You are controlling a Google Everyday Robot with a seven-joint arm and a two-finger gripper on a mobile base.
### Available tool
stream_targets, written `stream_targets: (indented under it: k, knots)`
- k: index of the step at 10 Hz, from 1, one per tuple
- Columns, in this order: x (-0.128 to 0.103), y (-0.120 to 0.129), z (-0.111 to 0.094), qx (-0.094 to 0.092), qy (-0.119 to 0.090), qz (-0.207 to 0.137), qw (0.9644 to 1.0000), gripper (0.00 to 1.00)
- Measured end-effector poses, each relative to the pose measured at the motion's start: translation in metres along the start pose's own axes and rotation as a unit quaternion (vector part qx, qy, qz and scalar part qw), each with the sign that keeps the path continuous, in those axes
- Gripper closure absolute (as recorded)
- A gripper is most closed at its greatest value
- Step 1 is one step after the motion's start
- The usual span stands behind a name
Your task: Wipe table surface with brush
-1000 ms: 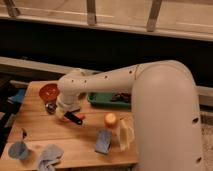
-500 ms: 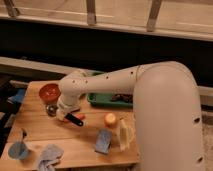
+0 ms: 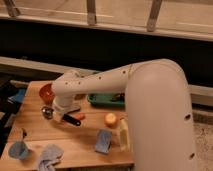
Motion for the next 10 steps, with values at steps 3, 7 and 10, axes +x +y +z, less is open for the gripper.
stream_targets:
  k: [3, 7, 10]
  knots:
    - [0.007, 0.010, 0.009, 0.005, 0.019, -0.040, 0.9990, 1.00]
    - [0.024, 0.014, 0.019, -0.013, 0.034, -0.043, 0.9984, 1.00]
    - [0.024, 0.013, 0.020, -0.013, 0.035, -0.042, 0.9984, 1.00]
